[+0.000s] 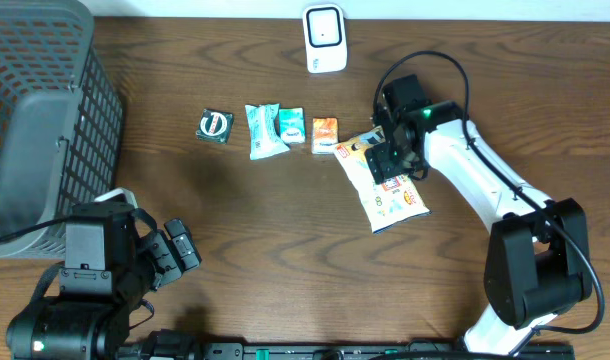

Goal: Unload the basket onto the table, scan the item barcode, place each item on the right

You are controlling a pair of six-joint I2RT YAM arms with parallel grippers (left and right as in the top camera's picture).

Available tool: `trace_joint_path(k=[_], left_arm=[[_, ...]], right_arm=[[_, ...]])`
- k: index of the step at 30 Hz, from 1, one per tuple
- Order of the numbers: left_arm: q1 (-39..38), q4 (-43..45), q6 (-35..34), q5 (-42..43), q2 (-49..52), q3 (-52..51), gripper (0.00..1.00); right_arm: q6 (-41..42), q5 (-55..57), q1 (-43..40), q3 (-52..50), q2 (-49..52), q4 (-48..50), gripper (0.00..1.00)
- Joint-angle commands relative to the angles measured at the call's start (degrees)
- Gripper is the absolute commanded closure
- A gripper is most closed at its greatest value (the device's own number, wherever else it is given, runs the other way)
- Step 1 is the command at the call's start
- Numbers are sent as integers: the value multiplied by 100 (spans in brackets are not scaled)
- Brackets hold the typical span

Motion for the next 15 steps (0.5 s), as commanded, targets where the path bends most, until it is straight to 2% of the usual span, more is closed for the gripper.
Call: trace_joint_path(k=[1, 15], left_arm=[[-13, -15, -33, -33, 2, 0, 2], [-13, -15, -33, -33, 2, 0, 2]], right_arm=[[-87, -125, -35, -162, 31, 142, 21], [-66, -485, -15, -1045, 39, 1058, 25]])
